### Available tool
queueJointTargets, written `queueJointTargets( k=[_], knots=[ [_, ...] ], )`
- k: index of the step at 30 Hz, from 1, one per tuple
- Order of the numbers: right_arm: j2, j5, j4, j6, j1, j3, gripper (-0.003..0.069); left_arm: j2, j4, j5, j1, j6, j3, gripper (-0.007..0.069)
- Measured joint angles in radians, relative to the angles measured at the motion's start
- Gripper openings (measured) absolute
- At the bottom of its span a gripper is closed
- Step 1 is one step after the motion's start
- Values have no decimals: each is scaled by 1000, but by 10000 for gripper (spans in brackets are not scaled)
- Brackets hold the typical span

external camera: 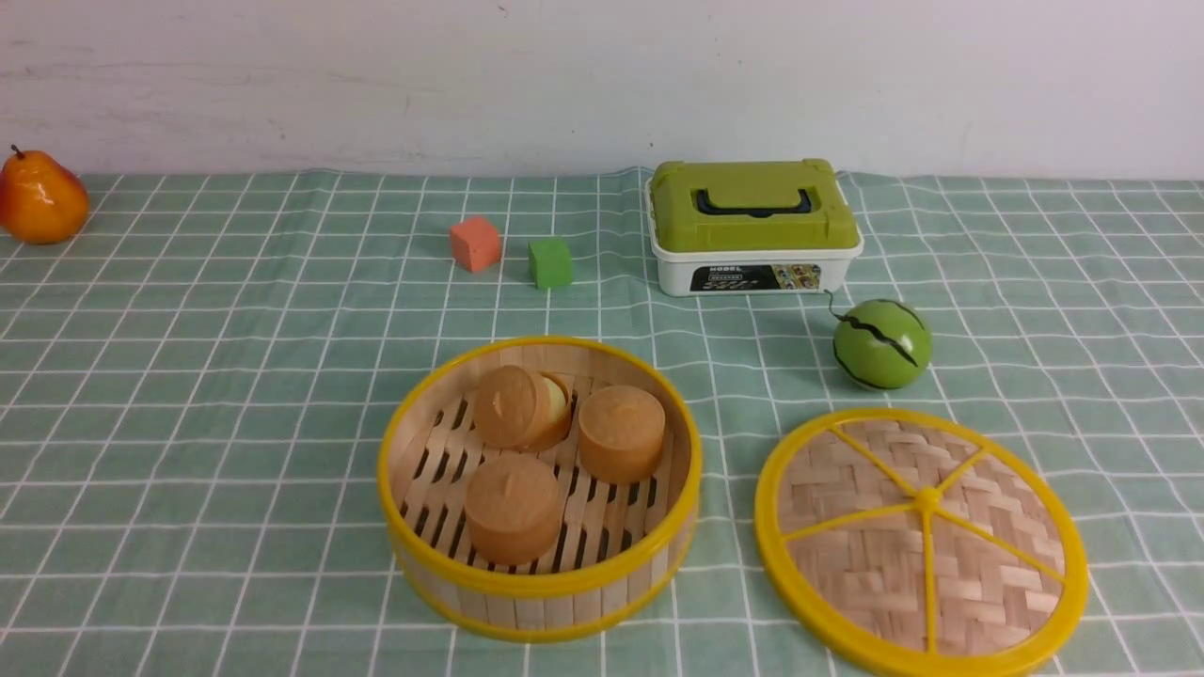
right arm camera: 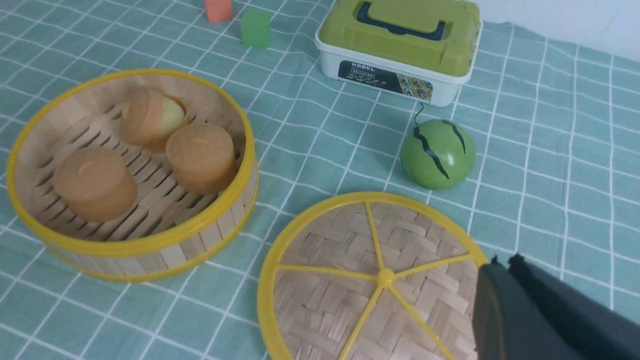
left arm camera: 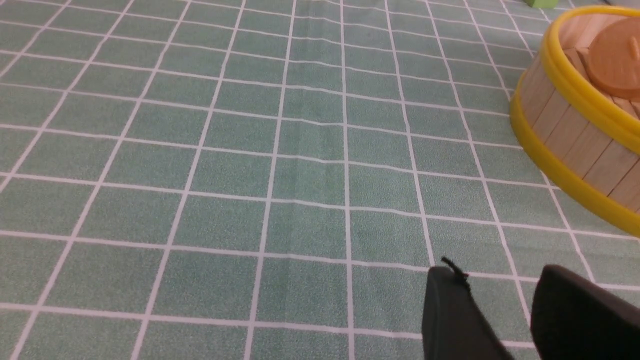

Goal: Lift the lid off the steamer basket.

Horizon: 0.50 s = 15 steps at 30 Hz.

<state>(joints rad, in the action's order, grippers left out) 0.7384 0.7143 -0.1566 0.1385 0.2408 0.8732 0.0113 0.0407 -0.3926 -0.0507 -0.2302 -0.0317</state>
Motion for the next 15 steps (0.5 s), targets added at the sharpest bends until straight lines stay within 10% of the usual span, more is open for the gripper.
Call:
queueJointTargets(
  k=[15],
  knots=[
    [-115,6,22,-7,0,-82,-18,0,0,0,0,0,0,239]
  ],
)
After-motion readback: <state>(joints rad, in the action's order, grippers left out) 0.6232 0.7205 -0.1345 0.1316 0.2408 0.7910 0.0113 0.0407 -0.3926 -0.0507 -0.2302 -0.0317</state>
